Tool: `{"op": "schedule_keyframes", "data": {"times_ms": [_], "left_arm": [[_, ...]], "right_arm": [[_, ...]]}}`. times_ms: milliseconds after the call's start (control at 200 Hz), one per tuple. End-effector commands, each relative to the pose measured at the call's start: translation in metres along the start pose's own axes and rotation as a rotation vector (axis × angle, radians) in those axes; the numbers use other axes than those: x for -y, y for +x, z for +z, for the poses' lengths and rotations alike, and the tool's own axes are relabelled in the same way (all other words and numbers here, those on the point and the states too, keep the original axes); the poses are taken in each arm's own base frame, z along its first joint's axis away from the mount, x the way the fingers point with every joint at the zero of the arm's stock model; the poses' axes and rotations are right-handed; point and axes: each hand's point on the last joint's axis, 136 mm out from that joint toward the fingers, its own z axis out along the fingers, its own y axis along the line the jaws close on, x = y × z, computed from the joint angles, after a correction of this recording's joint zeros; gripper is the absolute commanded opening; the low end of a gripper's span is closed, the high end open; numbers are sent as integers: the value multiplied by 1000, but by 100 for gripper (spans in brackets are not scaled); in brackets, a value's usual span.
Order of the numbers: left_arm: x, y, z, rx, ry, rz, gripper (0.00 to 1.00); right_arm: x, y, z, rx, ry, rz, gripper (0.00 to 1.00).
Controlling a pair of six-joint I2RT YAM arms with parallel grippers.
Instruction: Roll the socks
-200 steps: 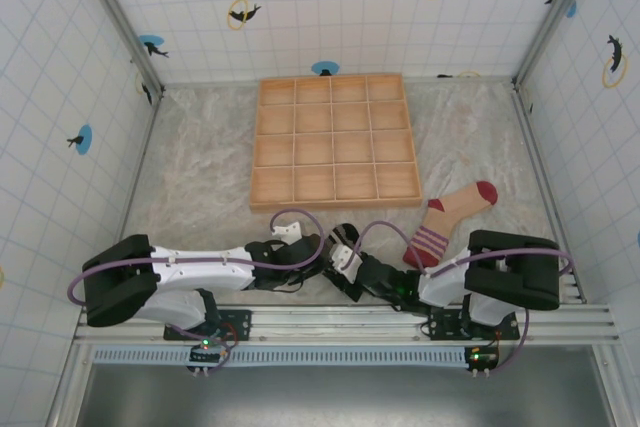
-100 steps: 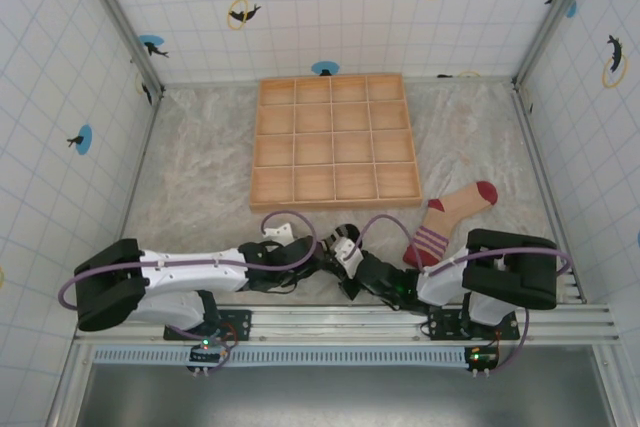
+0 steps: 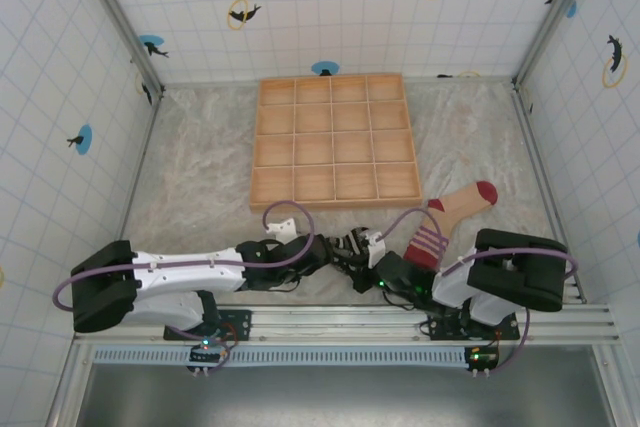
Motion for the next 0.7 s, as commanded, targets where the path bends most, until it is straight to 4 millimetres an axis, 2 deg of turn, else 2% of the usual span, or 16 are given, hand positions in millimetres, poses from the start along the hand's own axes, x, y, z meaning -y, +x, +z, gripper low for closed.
{"op": "schedule_keyframes", "data": {"times_ms": [0, 90, 250, 410, 550, 696], "left_arm": [[13, -3, -3, 24, 28, 23, 92], [13, -2, -1, 21, 29, 24, 88], [19, 1, 2, 13, 47, 27, 79], [33, 11, 8, -13, 79, 57, 78], [44, 18, 15, -38, 120, 52, 75], [50, 20, 22, -42, 147, 46, 70]], "right_arm": [[37, 25, -13, -57, 120, 216, 0], [53, 35, -17, -76, 204, 314, 0], [68, 47, -24, -87, 273, 456, 0], [85, 60, -33, -89, 350, 599, 0], [97, 67, -42, -77, 402, 700, 0], [102, 68, -45, -70, 432, 723, 0]]}}
